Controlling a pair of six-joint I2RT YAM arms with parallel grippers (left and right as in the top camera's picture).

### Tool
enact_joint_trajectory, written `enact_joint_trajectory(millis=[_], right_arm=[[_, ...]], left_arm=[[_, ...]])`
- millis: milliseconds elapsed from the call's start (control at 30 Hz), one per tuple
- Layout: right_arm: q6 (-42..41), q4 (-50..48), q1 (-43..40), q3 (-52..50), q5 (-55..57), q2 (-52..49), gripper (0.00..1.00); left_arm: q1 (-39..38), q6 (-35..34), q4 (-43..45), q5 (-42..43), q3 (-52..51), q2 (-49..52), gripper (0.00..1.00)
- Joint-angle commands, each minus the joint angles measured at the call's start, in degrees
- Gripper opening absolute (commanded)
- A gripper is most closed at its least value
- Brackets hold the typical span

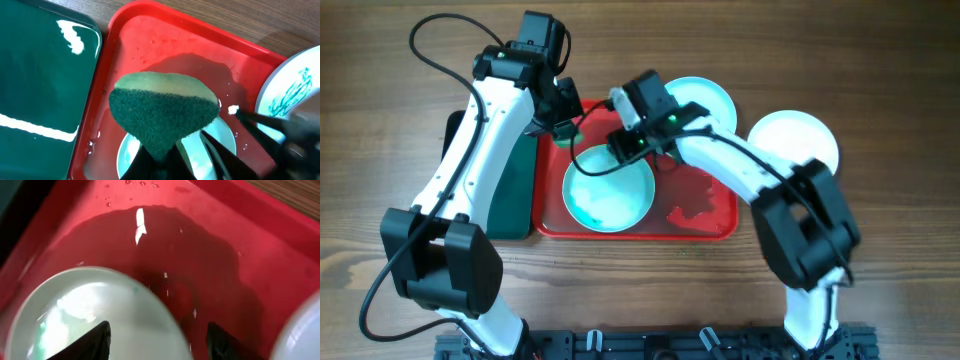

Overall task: Clean dirty plates on tray and stack at the side
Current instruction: 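Lower the sponge with the left gripper onto the plate's center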

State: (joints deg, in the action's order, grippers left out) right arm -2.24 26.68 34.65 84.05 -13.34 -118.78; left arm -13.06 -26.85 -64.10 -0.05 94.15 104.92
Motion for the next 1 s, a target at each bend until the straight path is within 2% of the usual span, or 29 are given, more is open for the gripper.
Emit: enact_joint_trajectory(millis=[0,67,100,167,267,333,467,500,667,833,967], right_arm=[[4.57,-0.04,-0.2,1.97,-1.49,-4.68,0.57],[5.09,0.24,-0.2,1.86,-1.27,-5.2,0.52],[5.03,0.68,-0.2,1.79,-1.27,-5.22,0.45],[1.9,1.79,-0.2,1.77,-1.29,-5.22,0.22],[-2.45,3.32,-0.17,1.79,-1.33,-5.18,0.05],[-7.52,4.04,-0.2,1.79,-1.29,-5.18,0.04],[-34.32,7.72,-0.61,1.77,-0.13,-5.18,0.04],[-37.53,8.59,-0.59,1.77,1.16,-5.18,0.04],[-38.23,10.23,-0.55,1.73,4.81,-5.2,0.04],[-36.74,10.27,-0.55,1.7,4.81,-5.2,0.04],[-36.68,10.25,-0.55,1.7,4.81,-5.2,0.04]], left_arm=[[0.04,0.92,0.0,0.68,0.63,0.11,0.04],[0.04,0.92,0.0,0.68,0.63,0.11,0.04],[0.04,0.92,0.02,0.68,0.63,0.11,0.04],[0.04,0.92,0.02,0.68,0.63,0.11,0.04],[0.07,0.92,0.0,0.68,0.63,0.11,0.04],[0.04,0.92,0.0,0.68,0.63,0.11,0.04],[0.04,0.9,0.0,0.68,0.63,0.11,0.04],[0.04,0.9,0.0,0.7,0.61,0.11,0.04],[-0.22,0.92,0.96,0.61,-3.06,0.2,0.04],[-0.26,2.14,11.5,-2.29,-16.87,0.2,0.04],[-0.28,14.49,22.12,-2.54,-25.83,0.2,0.04]])
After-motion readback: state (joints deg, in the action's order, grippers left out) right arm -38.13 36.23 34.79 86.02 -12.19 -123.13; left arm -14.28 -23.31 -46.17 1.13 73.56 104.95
